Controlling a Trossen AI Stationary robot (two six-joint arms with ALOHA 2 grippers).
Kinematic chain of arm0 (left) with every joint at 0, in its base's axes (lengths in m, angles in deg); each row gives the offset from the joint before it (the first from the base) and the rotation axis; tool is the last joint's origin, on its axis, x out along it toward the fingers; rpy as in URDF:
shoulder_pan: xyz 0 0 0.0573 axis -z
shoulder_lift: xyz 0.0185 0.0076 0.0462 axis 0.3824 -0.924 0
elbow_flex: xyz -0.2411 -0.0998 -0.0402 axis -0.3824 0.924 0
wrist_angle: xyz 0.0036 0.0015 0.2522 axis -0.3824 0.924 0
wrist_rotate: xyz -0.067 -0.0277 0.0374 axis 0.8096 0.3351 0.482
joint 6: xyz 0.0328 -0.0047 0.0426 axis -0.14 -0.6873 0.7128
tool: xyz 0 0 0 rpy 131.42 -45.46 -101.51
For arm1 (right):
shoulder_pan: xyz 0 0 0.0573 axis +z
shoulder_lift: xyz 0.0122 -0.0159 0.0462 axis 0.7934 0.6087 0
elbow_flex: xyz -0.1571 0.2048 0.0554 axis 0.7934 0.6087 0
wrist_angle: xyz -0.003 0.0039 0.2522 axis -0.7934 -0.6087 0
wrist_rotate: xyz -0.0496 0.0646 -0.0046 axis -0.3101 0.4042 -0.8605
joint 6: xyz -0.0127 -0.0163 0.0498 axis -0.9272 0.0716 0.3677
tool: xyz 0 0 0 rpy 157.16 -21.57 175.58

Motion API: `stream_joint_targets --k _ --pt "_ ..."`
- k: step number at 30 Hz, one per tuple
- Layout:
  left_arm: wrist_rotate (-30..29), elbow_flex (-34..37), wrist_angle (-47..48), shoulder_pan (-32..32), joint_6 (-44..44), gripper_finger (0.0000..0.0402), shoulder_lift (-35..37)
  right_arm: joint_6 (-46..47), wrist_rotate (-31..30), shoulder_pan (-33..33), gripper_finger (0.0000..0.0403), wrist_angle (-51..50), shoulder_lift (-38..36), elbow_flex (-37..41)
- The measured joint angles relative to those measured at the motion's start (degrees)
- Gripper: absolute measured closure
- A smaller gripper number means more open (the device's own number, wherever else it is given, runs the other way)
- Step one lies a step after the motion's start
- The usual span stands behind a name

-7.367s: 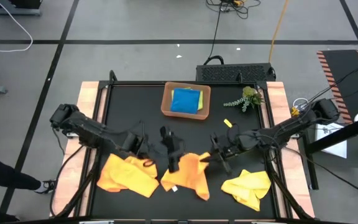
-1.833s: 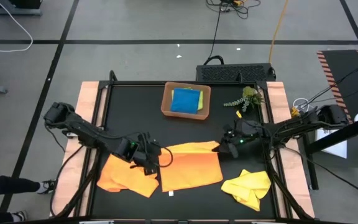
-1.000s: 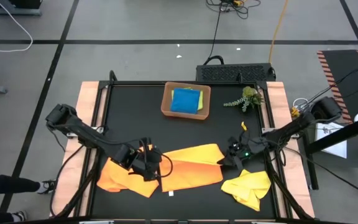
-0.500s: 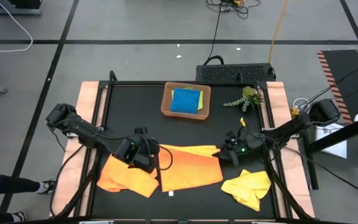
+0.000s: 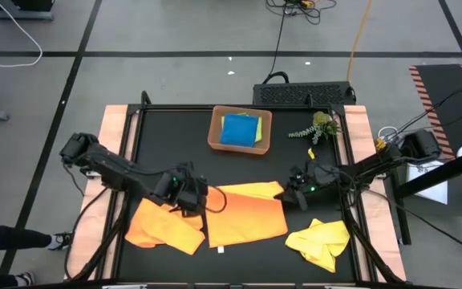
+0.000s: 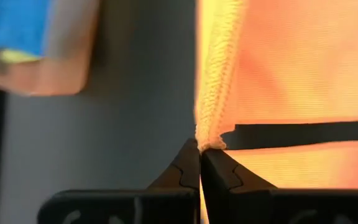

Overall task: Fold microfiber towels
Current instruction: Fold the orange microfiber towel

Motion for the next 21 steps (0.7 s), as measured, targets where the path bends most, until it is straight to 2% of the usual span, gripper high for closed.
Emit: stream_joint_targets --k 12,21 --pt "3.6 8.9 -18.0 7.5 -5.7 0.0401 0.0 4.8 -3.9 9.4 0.0403 0.7 5.0 0.0" --pt "5.1 9.6 -18.4 8.1 -7.3 0.0401 0.0 5.1 -4.7 13.2 0.0403 1.3 11.4 -4.5"
